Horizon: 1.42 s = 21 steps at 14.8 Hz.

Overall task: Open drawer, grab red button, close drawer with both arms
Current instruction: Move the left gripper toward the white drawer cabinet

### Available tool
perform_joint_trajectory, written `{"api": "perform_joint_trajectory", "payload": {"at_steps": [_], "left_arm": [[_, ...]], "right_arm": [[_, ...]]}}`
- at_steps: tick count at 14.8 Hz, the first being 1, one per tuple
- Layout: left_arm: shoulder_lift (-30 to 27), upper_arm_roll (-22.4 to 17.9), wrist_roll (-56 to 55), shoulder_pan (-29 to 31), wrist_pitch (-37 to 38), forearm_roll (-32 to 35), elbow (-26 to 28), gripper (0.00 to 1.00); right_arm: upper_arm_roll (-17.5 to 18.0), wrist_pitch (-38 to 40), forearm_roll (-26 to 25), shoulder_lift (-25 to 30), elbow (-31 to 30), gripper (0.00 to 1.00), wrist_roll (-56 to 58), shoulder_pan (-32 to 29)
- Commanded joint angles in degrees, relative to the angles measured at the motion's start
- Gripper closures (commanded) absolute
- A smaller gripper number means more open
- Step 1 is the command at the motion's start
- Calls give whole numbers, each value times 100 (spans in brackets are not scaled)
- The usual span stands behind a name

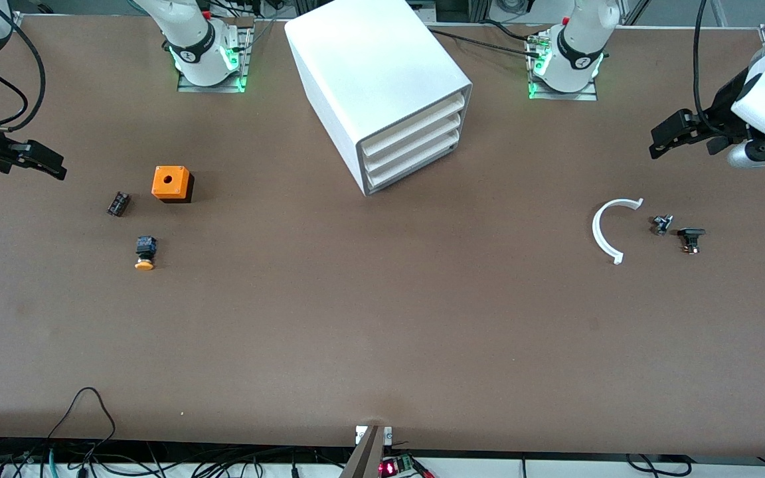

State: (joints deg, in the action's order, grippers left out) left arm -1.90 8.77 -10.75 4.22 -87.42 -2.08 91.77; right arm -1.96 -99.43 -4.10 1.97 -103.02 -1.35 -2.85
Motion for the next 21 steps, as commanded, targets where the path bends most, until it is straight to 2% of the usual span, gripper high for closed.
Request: {"api": "perform_joint_trajectory", "payload": {"at_steps": [1, 15, 18, 21], "left_arm": [[93, -50, 370, 9, 85, -65, -177, 0], [128, -59, 443, -18, 93, -108, -195, 0], [260, 116, 407, -62, 146, -38, -203, 0], [339, 99, 451, -35, 146, -47, -239, 0]], "right_arm": [[-32, 20, 102, 85, -78, 0, 100, 21], [-32, 2, 93, 76, -69, 0, 100, 21], [-32, 2, 93, 76, -69, 0, 91, 21], [-32, -15, 93, 76, -61, 0, 91, 21]]}}
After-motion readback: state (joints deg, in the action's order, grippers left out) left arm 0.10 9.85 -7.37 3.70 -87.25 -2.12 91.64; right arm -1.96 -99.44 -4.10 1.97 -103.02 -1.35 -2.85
